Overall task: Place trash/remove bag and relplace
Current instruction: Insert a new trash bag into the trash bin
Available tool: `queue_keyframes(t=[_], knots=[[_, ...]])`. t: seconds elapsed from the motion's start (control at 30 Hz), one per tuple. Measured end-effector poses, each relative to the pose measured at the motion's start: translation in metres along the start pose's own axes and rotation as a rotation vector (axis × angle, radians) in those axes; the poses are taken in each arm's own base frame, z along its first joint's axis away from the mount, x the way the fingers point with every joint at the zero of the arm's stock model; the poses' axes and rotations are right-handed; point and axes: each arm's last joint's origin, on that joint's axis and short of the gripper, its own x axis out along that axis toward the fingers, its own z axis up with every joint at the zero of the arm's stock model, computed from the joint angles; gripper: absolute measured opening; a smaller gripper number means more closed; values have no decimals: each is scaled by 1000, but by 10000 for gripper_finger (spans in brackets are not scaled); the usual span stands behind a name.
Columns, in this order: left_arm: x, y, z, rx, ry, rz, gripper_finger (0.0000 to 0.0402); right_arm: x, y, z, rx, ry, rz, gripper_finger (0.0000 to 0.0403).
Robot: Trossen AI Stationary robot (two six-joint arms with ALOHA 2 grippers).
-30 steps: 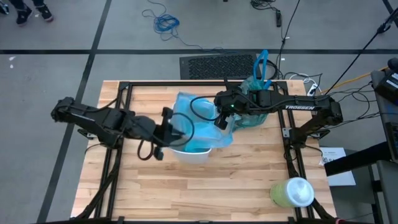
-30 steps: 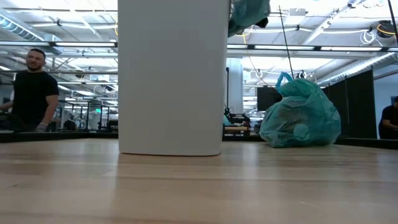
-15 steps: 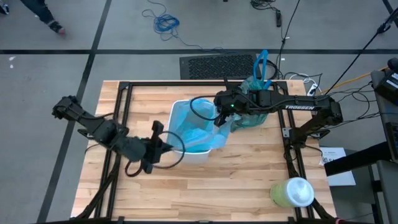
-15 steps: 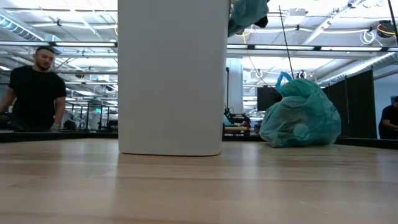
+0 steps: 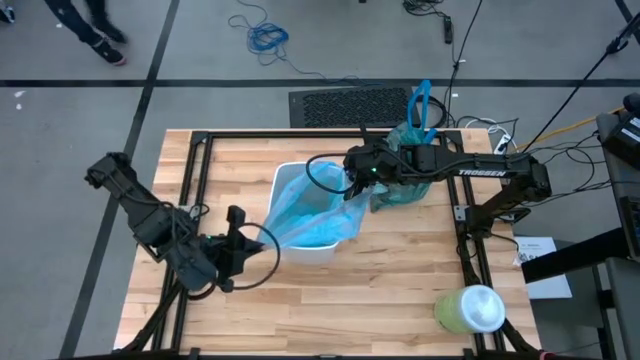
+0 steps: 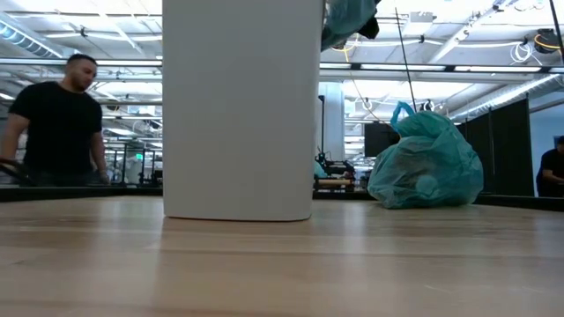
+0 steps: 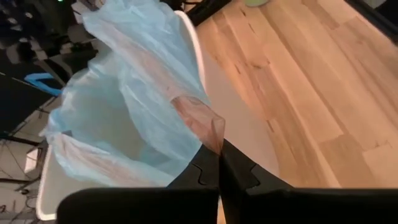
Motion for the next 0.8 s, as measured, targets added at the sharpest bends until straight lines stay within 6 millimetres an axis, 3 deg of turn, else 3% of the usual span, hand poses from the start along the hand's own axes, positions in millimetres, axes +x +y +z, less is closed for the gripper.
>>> queue_keyframes(t=[0.4, 0.8], knots=[[31, -30, 0, 19, 145, 16, 0, 0, 0, 1, -5, -7, 1, 0], [46, -29, -8, 10, 201, 50, 0, 0, 0, 2, -24, -22, 3, 0]])
